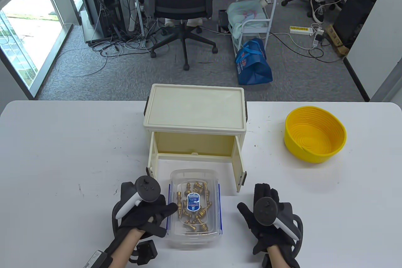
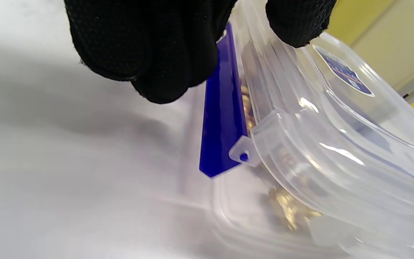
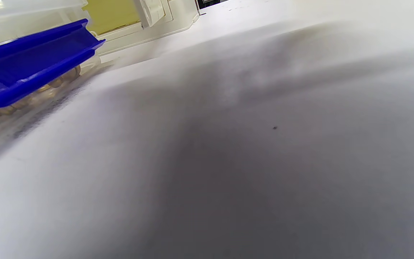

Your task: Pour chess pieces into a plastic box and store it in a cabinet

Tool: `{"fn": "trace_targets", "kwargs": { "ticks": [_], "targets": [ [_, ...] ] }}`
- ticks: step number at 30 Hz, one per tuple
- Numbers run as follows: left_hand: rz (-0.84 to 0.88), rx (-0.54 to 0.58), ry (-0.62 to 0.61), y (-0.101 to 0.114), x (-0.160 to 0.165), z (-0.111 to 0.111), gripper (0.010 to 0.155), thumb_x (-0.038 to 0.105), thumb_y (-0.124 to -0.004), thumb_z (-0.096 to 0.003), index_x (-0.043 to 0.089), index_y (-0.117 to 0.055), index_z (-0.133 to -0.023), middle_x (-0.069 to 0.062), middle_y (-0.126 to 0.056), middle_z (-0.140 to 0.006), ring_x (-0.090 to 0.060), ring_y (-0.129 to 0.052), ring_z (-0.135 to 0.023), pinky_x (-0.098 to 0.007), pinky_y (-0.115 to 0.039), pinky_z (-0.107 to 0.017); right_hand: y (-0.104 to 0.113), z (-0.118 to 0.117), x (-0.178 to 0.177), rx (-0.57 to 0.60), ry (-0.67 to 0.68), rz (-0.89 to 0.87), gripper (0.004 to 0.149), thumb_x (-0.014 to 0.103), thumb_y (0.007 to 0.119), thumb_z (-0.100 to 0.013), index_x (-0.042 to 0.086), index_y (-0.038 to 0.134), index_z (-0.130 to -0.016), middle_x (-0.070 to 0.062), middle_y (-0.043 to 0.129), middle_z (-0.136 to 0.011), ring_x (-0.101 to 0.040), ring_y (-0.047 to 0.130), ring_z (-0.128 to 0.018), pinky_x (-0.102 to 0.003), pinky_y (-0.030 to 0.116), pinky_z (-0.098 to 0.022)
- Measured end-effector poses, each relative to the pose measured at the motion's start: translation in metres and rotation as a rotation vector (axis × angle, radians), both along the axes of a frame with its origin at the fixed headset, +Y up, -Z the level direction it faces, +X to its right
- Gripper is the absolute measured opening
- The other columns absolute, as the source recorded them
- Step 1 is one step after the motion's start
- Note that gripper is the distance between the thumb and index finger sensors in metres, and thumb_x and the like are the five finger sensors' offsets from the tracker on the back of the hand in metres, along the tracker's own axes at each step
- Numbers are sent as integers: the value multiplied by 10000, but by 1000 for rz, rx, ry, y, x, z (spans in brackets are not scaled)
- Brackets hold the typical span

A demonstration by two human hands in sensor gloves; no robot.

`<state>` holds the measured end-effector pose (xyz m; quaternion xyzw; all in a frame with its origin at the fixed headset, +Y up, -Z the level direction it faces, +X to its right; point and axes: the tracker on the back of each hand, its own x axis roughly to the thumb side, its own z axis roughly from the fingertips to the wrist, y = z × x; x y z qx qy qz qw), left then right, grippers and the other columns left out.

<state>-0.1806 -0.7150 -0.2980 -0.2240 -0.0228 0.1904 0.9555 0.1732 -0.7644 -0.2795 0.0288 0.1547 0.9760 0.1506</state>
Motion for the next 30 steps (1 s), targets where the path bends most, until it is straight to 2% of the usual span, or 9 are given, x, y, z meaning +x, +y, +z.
{"fn": "trace_targets", "kwargs": {
  "ticks": [2, 3, 5, 10, 14, 17, 22, 28, 30],
  "targets": [
    [11, 152, -39, 2, 5, 8, 745, 526, -651, -670, 60, -483, -1228, -254, -767, -1093, -434, -896, -872, -529, -821, -595, 0, 0, 0, 4, 1, 1, 850, 609, 524, -626, 51, 146, -1144, -272, 203, -1195, -576, 291, -1065, -739, 398, -685],
    [35, 213, -79, 2, 8, 11, 723, 543, -623, -674, 170, -423, -1260, -271, -674, -1170, -480, -807, -966, -572, -777, -642, 0, 0, 0, 5, 2, 2, 850, 608, 524, -626, 49, 144, -1144, -271, 201, -1195, -576, 292, -1064, -739, 399, -684],
    [73, 269, -128, -2, 11, 16, 720, 566, -599, -676, 242, -363, -1275, -299, -514, -1248, -545, -650, -1062, -634, -705, -689, 0, 0, -1, 8, 3, 5, 851, 609, 523, -626, 49, 147, -1144, -276, 202, -1193, -576, 292, -1064, -738, 399, -685],
    [245, 125, -173, -32, 15, 17, 787, 610, -568, -668, 202, -302, -1286, -424, -356, -1238, -669, -530, -1050, -678, -662, -696, 0, 1, -4, 12, 21, 14, 850, 609, 523, -626, 48, 149, -1144, -276, 207, -1193, -581, 295, -1062, -738, 404, -683],
    [319, 142, -138, -49, 14, 19, 807, 607, -626, -671, 249, -226, -1273, -425, -314, -1234, -650, -534, -1059, -654, -688, -699, 1, 3, -7, 17, 24, 25, 844, 607, 523, -629, 37, 176, -1146, -288, 234, -1190, -586, 337, -1054, -731, 442, -675],
    [328, 106, -123, -48, 15, 19, 781, 570, -650, -675, 268, -238, -1266, -416, -316, -1238, -648, -520, -1066, -661, -678, -699, 8, 5, -5, 9, 6, -70, 768, 586, 540, -633, 14, 424, -1132, -300, 521, -1136, -532, 655, -969, -633, 653, -622],
    [354, 115, -109, -51, 13, 20, 773, 573, -643, -678, 279, -238, -1267, -408, -323, -1241, -639, -531, -1064, -642, -681, -706, 0, 8, -21, -232, 139, -491, 766, 577, 541, -639, -43, 519, -1088, -316, 706, -1017, -478, 851, -798, -498, 790, -507],
    [365, 109, -105, -51, 13, 20, 768, 567, -644, -681, 280, -238, -1267, -406, -317, -1243, -640, -531, -1064, -638, -678, -711, -15, 5, -47, -355, 210, -550, 897, 636, 538, -637, -116, 367, -1095, -311, 685, -1006, -342, 963, -660, -370, 860, -408],
    [365, 109, -102, -51, 13, 20, 767, 567, -647, -679, 282, -243, -1266, -404, -321, -1243, -637, -534, -1064, -638, -679, -710, -23, 2, -50, -442, 222, -695, 927, 614, 582, -641, -145, 285, -1083, -322, 624, -1017, -342, 972, -606, -349, 851, -393]
  ]
}}
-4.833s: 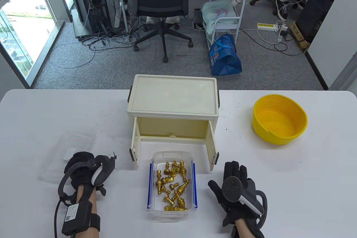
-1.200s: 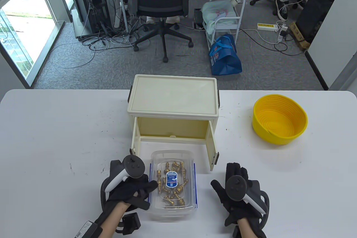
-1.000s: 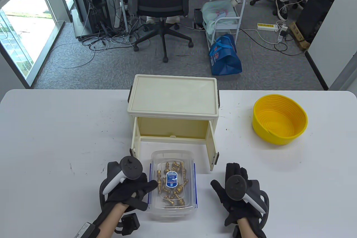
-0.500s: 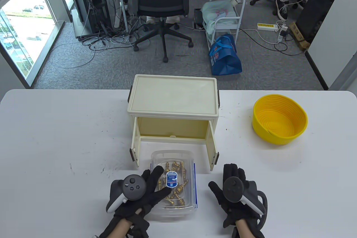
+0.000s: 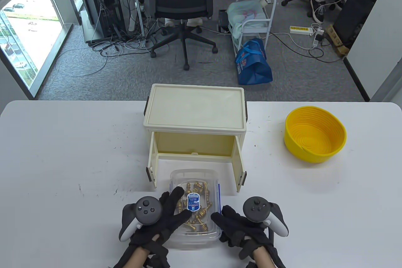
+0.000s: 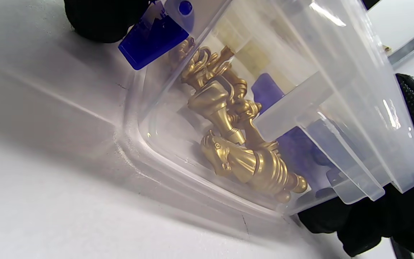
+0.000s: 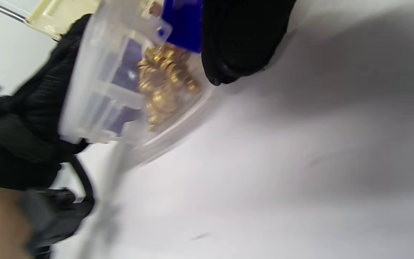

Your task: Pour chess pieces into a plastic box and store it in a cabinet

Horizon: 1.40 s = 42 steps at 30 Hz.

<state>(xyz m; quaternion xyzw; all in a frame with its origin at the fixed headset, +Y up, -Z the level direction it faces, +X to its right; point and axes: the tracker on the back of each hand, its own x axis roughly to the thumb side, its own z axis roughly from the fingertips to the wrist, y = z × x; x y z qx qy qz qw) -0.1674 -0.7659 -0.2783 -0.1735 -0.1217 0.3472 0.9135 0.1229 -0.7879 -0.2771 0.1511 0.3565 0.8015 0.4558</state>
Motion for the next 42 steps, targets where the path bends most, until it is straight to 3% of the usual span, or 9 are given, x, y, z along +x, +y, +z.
{"fn": "trace_targets", "kwargs": {
  "ticks": [6, 9, 11, 16, 20, 26, 32, 36, 42],
  "targets": [
    [-23, -4, 15, 4, 2, -1, 767, 550, -674, -673, 278, -265, -1262, -409, -352, -1241, -645, -570, -1050, -650, -697, -690, -9, -5, 13, -97, -125, -31, 1053, 643, 768, -543, -140, 314, -1081, -251, 701, -953, -257, 951, -475, -265, 807, -363],
    [-22, -6, 12, 4, 2, -1, 766, 548, -673, -675, 276, -264, -1262, -409, -349, -1240, -648, -567, -1049, -651, -695, -690, 9, -2, 14, 16, -160, 60, 891, 580, 820, -529, -49, 497, -1071, -115, 809, -811, -190, 949, -429, -239, 805, -325],
    [-22, -3, 9, 3, 2, -1, 768, 550, -669, -676, 271, -261, -1263, -412, -348, -1239, -647, -567, -1048, -648, -696, -692, 19, 4, 4, 106, -102, 135, 787, 533, 768, -581, -36, 524, -1067, -141, 822, -819, -217, 961, -452, -258, 812, -334],
    [-39, 11, 17, 5, 3, -1, 771, 554, -676, -671, 267, -276, -1264, -415, -364, -1238, -650, -581, -1043, -652, -701, -686, 33, 21, -23, 343, -91, 335, 783, 470, 629, -645, -199, 442, -1006, -326, 766, -892, -331, 978, -619, -350, 853, -398],
    [-93, 30, 1, 7, 6, -1, 769, 567, -666, -670, 257, -289, -1264, -425, -383, -1235, -658, -596, -1033, -656, -705, -683, 40, 20, -31, 352, -69, 355, 716, 363, 646, -639, -240, 450, -971, -390, 759, -851, -377, 976, -602, -380, 848, -392],
    [-82, 30, -5, 6, 6, 0, 773, 574, -648, -676, 254, -269, -1268, -432, -367, -1233, -658, -584, -1037, -657, -698, -686, 40, 23, -29, 376, -62, 392, 717, 406, 625, -651, -192, 452, -1007, -345, 750, -905, -383, 956, -655, -411, 831, -430],
    [-17, 16, -23, 4, 1, 0, 767, 571, -614, -684, 245, -255, -1278, -432, -322, -1233, -672, -537, -1044, -670, -668, -697, 44, 27, -25, 422, -117, 450, 761, 485, 601, -647, -70, 359, -1107, -320, 599, -1062, -479, 813, -828, -524, 743, -544],
    [15, 47, 2, 11, -15, 4, 727, 548, -605, -688, 211, -333, -1273, -419, -406, -1223, -640, -611, -1025, -657, -702, -670, 49, 29, -23, 494, -123, 411, 719, 515, 581, -640, 131, 285, -1170, -289, 395, -1174, -548, 611, -977, -625, 617, -638],
    [209, -121, 181, 3, -46, 6, 819, 516, -614, -693, -86, -423, -1215, -430, -661, -1089, -516, -859, -842, -532, -836, -543, 34, 22, -32, 426, 3, 379, 705, 553, 561, -630, 261, 226, -1177, -215, 99, -1208, -566, 340, -1072, -690, 455, -703]
  ]
}}
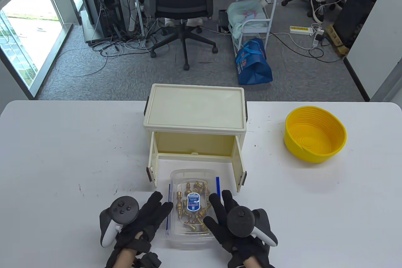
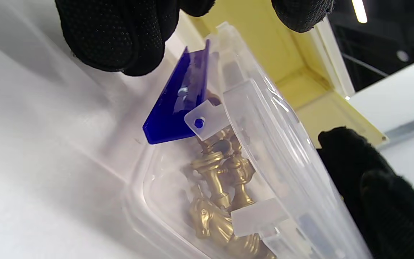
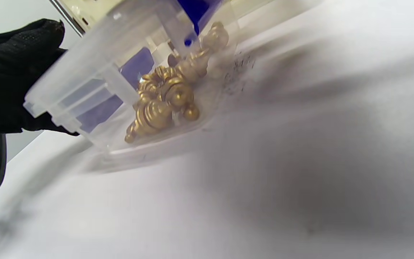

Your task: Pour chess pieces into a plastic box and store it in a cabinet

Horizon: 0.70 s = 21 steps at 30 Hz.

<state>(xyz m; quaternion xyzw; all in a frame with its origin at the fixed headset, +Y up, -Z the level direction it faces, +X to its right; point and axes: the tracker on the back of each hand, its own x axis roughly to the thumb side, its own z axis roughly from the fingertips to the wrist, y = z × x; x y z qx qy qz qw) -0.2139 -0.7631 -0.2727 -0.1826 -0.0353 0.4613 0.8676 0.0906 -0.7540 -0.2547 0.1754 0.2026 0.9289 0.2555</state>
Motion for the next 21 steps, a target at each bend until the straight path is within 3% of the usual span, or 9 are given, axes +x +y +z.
{"fn": "trace_targets", "kwargs": {
  "ticks": [4, 9, 15, 21],
  "targets": [
    [62, -121, -110, -15, 8, -6, 844, 528, -588, -701, -136, -418, -1192, -399, -680, -1076, -466, -889, -819, -501, -851, -543, -10, -2, -1, -47, 4, -20, 708, 555, 531, -641, 243, 171, -1165, -233, 32, -1173, -562, 353, -1067, -677, 470, -703],
    [94, -144, -86, -18, 13, -6, 857, 522, -617, -691, -132, -390, -1196, -395, -669, -1080, -466, -886, -822, -493, -853, -549, -17, -5, 1, -91, 23, -79, 692, 532, 513, -662, 241, 118, -1149, -264, -2, -1143, -562, 381, -1058, -665, 495, -697],
    [302, -296, -11, -30, 1, -12, 887, 507, -672, -679, -128, -340, -1202, -373, -638, -1090, -506, -862, -809, -408, -864, -471, -17, -4, -1, -85, 30, -62, 670, 505, 483, -674, 226, 98, -1147, -291, -15, -1132, -571, 395, -1051, -662, 506, -692],
    [199, -283, -2, -27, -3, -16, 904, 535, -697, -657, -112, -389, -1207, -345, -671, -1064, -445, -870, -730, -343, -856, -412, -16, -4, -3, -78, 30, -42, 667, 503, 475, -678, 222, 94, -1147, -298, -11, -1130, -577, 395, -1047, -662, 510, -689]
  ]
}}
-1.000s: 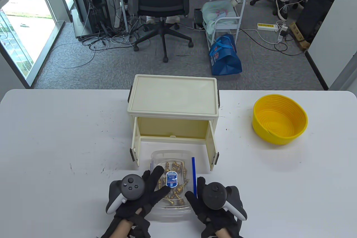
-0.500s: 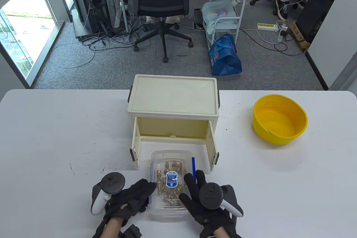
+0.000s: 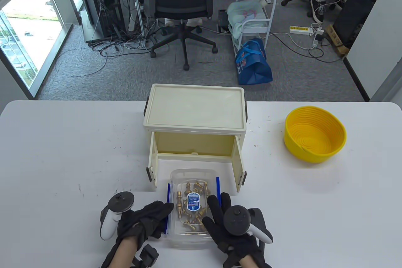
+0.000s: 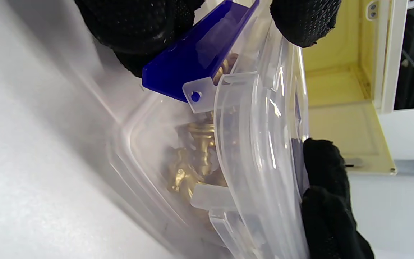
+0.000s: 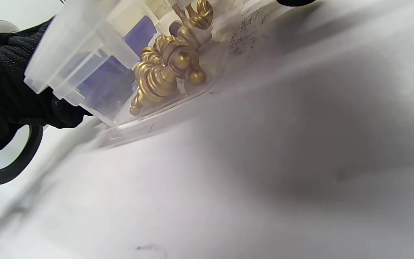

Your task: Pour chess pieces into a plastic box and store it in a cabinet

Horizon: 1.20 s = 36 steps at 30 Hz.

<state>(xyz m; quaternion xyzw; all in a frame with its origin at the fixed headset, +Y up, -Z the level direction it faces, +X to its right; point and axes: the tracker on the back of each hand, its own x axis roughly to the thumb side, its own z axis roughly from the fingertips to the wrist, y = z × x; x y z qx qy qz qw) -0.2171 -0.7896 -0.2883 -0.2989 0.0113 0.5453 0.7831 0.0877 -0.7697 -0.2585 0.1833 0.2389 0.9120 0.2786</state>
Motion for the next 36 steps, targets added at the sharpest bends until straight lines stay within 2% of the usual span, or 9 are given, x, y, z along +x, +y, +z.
{"fn": "trace_targets", "kwargs": {
  "ticks": [2, 5, 7, 8, 13, 19, 23, 31, 36],
  "targets": [
    [-57, 9, -11, 2, -3, -1, 906, 558, -706, -645, -98, -427, -1204, -330, -699, -1036, -391, -871, -690, -312, -855, -388, 0, 0, -1, 3, 1, 5, 666, 500, 473, -679, 217, 95, -1148, -303, -12, -1129, -579, 397, -1046, -662, 511, -689],
    [5, 16, -22, 2, -7, -2, 773, 552, -699, -649, -23, -599, -1156, -169, -859, -872, -241, -934, -529, -256, -868, -311, 0, 0, -1, -7, 10, -3, 660, 488, 467, -682, 213, 85, -1145, -310, -24, -1120, -583, 393, -1042, -664, 509, -688],
    [75, 34, -70, 6, -3, 0, 769, 560, -639, -675, -27, -581, -1168, -209, -844, -881, -270, -926, -544, -276, -865, -325, 1, 0, -2, -8, 15, 3, 658, 482, 461, -683, 208, 79, -1143, -317, -27, -1114, -584, 390, -1042, -664, 508, -688],
    [0, 81, -70, 10, -1, 2, 764, 558, -592, -692, -32, -571, -1175, -228, -843, -881, -276, -928, -548, -281, -867, -328, 1, 0, -2, -8, 15, 3, 657, 480, 461, -683, 208, 79, -1143, -317, -29, -1114, -585, 392, -1042, -664, 507, -688],
    [-399, 271, -186, 28, 25, 13, 794, 545, -584, -690, -75, -517, -1182, -214, -846, -889, -278, -940, -545, -283, -876, -327, -1, -2, -2, -37, 32, -41, 653, 468, 462, -684, 209, 66, -1134, -321, -34, -1094, -575, 376, -1046, -664, 495, -693],
    [-447, 326, -107, 32, 36, 21, 750, 480, -554, -710, -123, -535, -1156, -229, -855, -876, -289, -940, -528, -290, -872, -320, -2, -2, -4, -39, 43, -46, 644, 449, 453, -684, 202, 62, -1132, -340, -46, -1079, -568, 382, -1049, -663, 494, -695],
    [-638, 424, -118, 40, 48, 25, 716, 448, -518, -714, -131, -581, -1133, -222, -887, -848, -274, -955, -499, -273, -879, -304, -3, -3, -4, -50, 50, -62, 641, 444, 444, -686, 204, 48, -1129, -344, -99, -1063, -564, 365, -1054, -660, 475, -704],
    [-413, 297, -113, 28, 34, 19, 765, 512, -542, -702, -111, -554, -1146, -210, -871, -874, -283, -956, -528, -303, -878, -327, -2, -2, 2, -26, -6, -88, 683, 495, 493, -677, 204, 81, -1137, -298, -25, -1109, -557, 398, -1047, -640, 507, -701],
    [-239, 204, -134, 15, 20, 11, 780, 545, -569, -695, -86, -565, -1154, -221, -874, -882, -299, -964, -551, -320, -888, -352, 3, -9, 10, -12, -135, -163, 759, 512, 517, -672, 104, 59, -1120, -306, 163, -1156, -532, 514, -1016, -601, 584, -673]
  ]
}}
